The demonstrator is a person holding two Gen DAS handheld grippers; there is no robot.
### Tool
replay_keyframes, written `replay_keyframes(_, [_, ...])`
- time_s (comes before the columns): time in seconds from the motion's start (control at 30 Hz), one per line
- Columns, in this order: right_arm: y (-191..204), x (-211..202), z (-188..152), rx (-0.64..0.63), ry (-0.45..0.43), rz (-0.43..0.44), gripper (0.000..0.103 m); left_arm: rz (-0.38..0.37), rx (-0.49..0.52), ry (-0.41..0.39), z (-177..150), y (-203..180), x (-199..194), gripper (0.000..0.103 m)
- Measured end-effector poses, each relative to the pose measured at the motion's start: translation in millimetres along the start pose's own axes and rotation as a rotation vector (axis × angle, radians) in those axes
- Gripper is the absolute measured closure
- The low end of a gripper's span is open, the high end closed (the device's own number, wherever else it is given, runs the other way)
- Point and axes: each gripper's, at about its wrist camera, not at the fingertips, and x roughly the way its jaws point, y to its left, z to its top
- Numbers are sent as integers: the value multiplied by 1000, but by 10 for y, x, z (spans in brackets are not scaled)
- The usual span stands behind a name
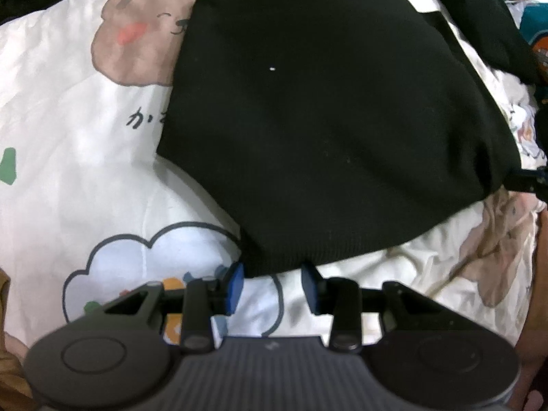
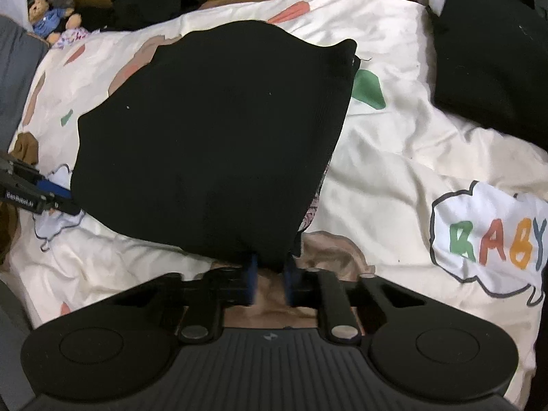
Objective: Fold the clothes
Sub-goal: 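Move both open tools down to one edge of the folded black shorts, then close both tools on the edge of the folded black shorts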
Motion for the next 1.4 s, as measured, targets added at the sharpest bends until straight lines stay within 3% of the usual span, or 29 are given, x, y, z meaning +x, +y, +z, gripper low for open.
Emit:
replay_keyframes(0.07, [-28, -24, 8, 3, -11, 3, 96, -1, -8, -7, 3, 10, 24, 80])
replay_keyframes(0.4, [-92, -90, 40, -7, 12, -21, 100, -32, -50, -15, -74, 178, -93, 96])
replay_keyframes(0.43, [-97, -91, 41, -8, 16, -26, 100, -28, -52, -12, -90, 189, -111, 102])
replay_keyframes(0.57, [-113, -121, 47, -11, 20, -45, 100, -35, -57, -19, -151, 232, -172, 102])
replay_keyframes(0.73, [-189, -170, 63, 37, 6, -150, 99, 8, -81, -13, -215, 294, -264, 101])
replay_keyframes(0.83, [-378, -230, 9, 158, -8, -102, 98, -8, -89, -51, -231, 332, -388, 94])
replay_keyframes(1.0, [-611, -288, -97, 412, -62, 84, 93, -17, -108, -79, -200, 338, -493, 87])
replay_keyframes(1.07, [-660, -271, -131, 494, -62, 133, 83, -16, -107, -83, -146, 316, -535, 86])
replay_keyframes(1.13, [-674, -253, -176, 575, -60, 180, 61, -17, -96, -80, -64, 330, -527, 86])
replay_keyframes(1.4, [-613, -109, -379, 709, -69, 258, 60, -57, -56, -79, 124, 221, -360, 86])
